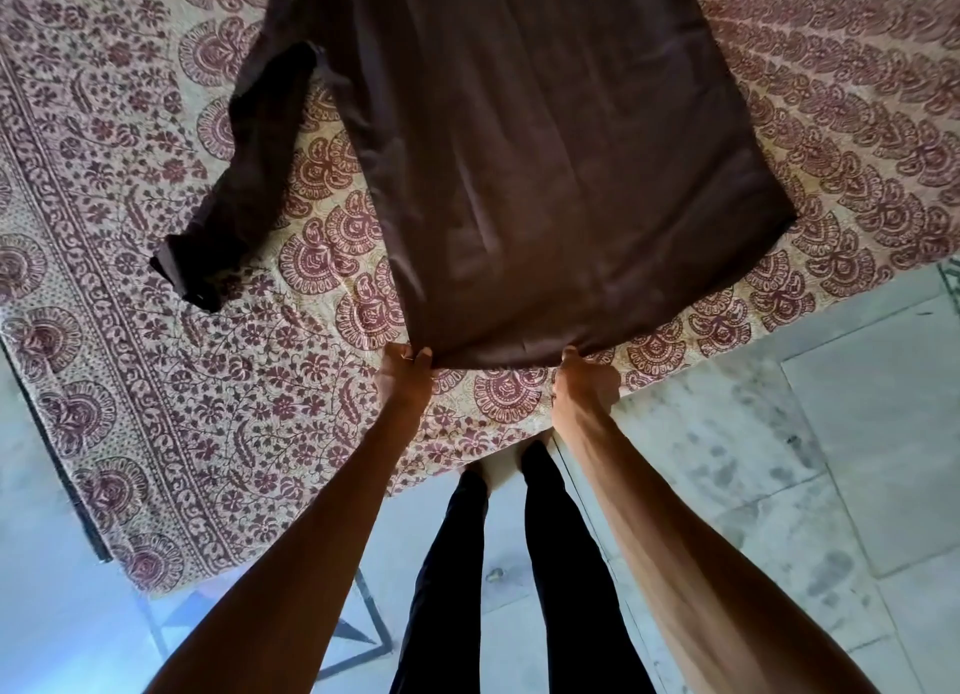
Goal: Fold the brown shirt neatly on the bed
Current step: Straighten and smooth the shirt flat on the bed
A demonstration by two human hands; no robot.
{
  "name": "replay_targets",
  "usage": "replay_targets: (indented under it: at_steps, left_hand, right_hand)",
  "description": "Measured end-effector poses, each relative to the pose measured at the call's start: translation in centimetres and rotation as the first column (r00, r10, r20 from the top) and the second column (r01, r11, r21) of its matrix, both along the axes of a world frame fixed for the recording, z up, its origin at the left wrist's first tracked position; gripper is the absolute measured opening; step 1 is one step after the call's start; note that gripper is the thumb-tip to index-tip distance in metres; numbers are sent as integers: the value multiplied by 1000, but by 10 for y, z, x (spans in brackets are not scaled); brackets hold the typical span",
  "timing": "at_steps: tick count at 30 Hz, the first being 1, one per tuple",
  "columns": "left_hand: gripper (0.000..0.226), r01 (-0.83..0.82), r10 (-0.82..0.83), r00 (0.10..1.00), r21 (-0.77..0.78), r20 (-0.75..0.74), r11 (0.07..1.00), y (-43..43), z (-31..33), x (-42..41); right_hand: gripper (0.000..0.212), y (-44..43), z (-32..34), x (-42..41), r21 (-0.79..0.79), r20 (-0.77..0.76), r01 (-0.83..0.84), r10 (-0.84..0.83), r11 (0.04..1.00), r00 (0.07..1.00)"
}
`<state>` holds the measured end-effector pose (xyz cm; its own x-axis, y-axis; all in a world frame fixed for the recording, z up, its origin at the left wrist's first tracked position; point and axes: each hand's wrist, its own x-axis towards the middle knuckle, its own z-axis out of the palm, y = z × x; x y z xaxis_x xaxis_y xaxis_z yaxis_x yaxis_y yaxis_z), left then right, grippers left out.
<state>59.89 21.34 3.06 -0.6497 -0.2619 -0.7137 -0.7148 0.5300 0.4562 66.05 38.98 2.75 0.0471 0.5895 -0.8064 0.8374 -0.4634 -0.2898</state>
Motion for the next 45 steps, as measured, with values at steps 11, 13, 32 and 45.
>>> replay_targets:
  at_steps: [11, 13, 32, 45]
  left_hand:
    - [64, 412, -412, 909, -270, 61, 870, -3, 8, -14]
    - [61, 393, -423, 905, -281, -52, 876, -4, 5, -15]
    - [53, 813, -919, 278, -441, -279, 380, 77, 9, -31]
    - [67, 864, -972, 98, -466, -216, 191, 281, 11, -65]
  right_hand:
    - [28, -7, 5, -26, 507, 223, -828, 892, 239, 394]
    - [31, -4, 2, -27, 449, 279, -877, 906, 170, 318]
    - [59, 95, 14, -26, 429, 331, -896, 904, 112, 271]
    - [45, 298, 17, -32, 628, 173, -653, 742, 424, 648]
